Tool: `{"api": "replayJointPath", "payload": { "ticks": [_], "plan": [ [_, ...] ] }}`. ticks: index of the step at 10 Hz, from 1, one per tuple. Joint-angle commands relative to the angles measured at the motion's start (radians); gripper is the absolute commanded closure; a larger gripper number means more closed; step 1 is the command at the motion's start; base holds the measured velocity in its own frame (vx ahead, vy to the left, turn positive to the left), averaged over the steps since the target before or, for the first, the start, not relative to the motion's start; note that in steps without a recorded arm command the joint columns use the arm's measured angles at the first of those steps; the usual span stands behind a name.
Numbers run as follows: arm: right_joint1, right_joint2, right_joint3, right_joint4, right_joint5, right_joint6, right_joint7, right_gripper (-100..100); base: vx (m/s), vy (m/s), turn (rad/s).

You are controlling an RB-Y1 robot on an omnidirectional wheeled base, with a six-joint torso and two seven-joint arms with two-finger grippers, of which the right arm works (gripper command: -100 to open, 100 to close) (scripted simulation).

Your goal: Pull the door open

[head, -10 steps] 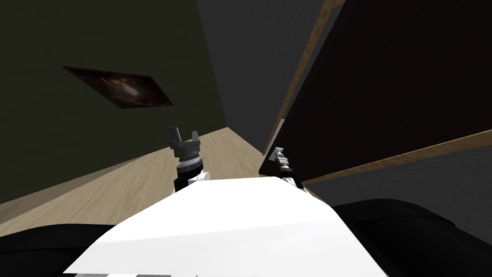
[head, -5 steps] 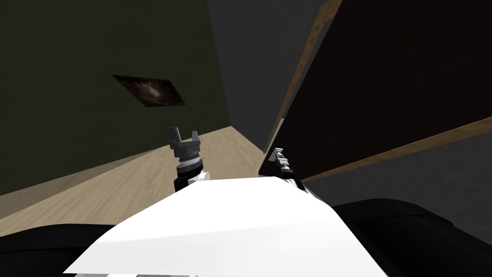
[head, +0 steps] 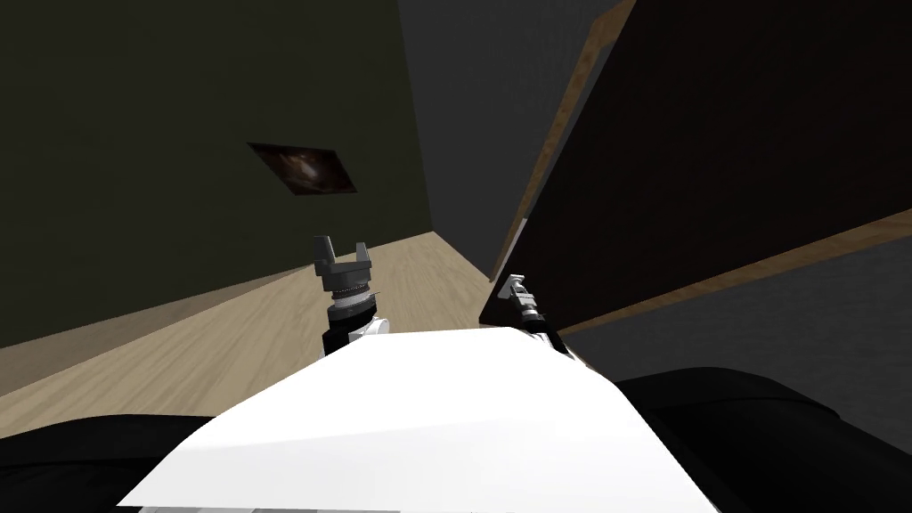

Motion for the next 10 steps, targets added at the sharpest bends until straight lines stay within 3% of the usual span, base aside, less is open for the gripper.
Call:
{"api": "replayJointPath", "payload": {
  "ticks": [1,6,10],
  "plan": [
    [0.005,-0.013,0.013,0.000,0.005,-0.011,-0.015,100,-0.224,-0.046,0.126],
    [0.016,-0.061,0.041,0.000,0.016,-0.048,-0.059,100,-0.205,-0.057,0.130],
    [0.021,-0.075,0.057,0.005,0.023,-0.056,-0.076,100,-0.140,-0.042,0.102]
  ]
}}
